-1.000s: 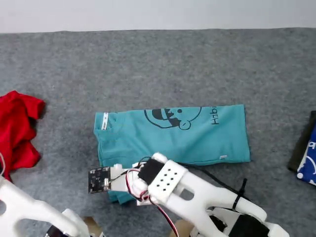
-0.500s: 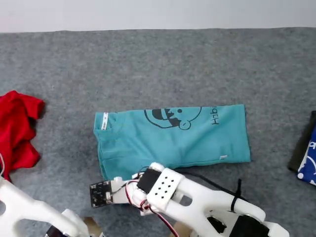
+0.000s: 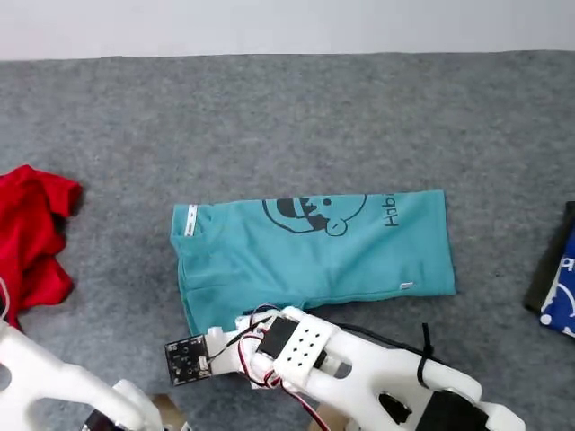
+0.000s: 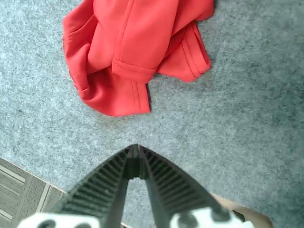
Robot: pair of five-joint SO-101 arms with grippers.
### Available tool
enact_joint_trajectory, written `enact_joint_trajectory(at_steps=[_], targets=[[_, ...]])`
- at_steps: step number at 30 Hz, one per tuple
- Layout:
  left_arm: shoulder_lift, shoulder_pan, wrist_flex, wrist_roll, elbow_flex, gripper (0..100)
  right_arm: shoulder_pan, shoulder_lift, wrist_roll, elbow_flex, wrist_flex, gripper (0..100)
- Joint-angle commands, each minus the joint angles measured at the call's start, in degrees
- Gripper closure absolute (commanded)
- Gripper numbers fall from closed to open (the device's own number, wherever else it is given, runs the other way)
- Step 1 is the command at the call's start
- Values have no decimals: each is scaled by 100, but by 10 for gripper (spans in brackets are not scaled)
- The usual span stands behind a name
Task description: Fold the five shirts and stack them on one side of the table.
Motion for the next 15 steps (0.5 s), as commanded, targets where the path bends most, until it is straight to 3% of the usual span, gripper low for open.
enact_joint_trajectory(at_steps=[1,7,15], targets=[[-141,-26,35,-9,-171,996,145,251,79,-62,-207,740],[-141,-35,35,-9,-163,996,154,514,79,-273,-154,798],[-141,-35,53,-9,-163,996,154,558,79,-273,-207,804]])
